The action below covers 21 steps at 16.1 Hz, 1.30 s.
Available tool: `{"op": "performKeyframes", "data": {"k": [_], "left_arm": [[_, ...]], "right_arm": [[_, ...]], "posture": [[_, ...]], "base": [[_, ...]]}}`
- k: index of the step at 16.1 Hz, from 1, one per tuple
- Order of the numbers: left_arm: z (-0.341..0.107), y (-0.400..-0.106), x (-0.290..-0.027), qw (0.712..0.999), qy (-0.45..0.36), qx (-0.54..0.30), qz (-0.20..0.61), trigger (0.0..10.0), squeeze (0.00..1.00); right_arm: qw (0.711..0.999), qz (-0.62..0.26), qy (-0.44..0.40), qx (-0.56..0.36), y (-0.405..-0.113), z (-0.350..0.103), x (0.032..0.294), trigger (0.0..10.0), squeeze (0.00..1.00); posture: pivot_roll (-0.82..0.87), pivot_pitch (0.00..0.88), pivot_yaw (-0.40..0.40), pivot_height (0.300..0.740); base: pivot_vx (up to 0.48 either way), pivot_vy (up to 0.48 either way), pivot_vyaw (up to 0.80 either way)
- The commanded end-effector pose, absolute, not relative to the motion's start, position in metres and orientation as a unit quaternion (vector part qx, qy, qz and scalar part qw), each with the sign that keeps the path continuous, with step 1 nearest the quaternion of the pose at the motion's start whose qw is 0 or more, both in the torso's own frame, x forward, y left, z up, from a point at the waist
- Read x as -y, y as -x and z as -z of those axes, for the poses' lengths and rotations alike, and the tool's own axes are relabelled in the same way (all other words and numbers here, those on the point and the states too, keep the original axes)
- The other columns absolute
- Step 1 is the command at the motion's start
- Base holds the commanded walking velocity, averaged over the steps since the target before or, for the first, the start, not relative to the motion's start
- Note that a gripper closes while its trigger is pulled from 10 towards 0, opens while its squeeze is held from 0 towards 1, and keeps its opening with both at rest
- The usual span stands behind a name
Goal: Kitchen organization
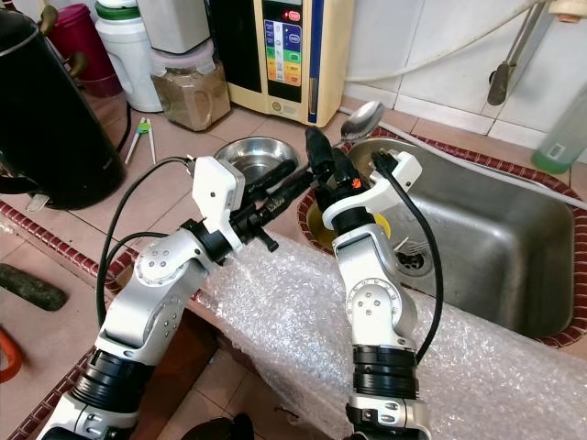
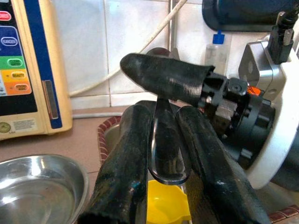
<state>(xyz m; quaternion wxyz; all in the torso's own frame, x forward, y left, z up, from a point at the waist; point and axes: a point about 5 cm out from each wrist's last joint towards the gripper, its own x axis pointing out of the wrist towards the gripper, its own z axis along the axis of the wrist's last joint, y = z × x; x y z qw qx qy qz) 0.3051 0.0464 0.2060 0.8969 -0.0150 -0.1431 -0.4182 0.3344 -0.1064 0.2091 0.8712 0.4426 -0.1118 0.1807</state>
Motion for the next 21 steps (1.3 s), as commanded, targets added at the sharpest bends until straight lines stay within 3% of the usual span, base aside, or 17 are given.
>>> {"op": "performKeyframes", "data": {"k": [1,9,19,20,21], "left_arm": [[-0.210,-0.301,-0.045,0.891,0.012,0.153,0.427,0.0,0.00],[-0.208,-0.301,-0.045,0.892,0.012,0.148,0.426,0.0,0.00],[-0.206,-0.300,-0.045,0.894,0.013,0.146,0.423,0.0,0.00],[-0.205,-0.301,-0.046,0.896,0.010,0.144,0.420,10.0,0.00],[-0.205,-0.301,-0.046,0.897,0.008,0.143,0.419,10.0,0.00]], "right_arm": [[0.831,-0.182,-0.512,0.117,-0.330,-0.216,0.092,0.0,0.00],[0.871,-0.146,-0.462,0.080,-0.332,-0.199,0.093,0.0,0.00],[0.848,-0.171,-0.499,0.054,-0.327,-0.195,0.084,0.0,0.00],[0.850,-0.170,-0.495,0.051,-0.328,-0.194,0.084,0.0,0.00],[0.854,-0.171,-0.490,0.045,-0.328,-0.193,0.083,4.3,0.00]], "posture": [[0.04,0.103,0.036,0.740],[0.03,0.107,0.034,0.740],[0.03,0.108,0.031,0.740],[0.04,0.108,0.031,0.740],[0.04,0.108,0.031,0.740]], "base": [[0.000,0.000,0.00],[0.000,0.000,0.00],[0.000,0.000,0.00],[0.000,0.000,0.00],[0.000,0.000,0.00]]}}
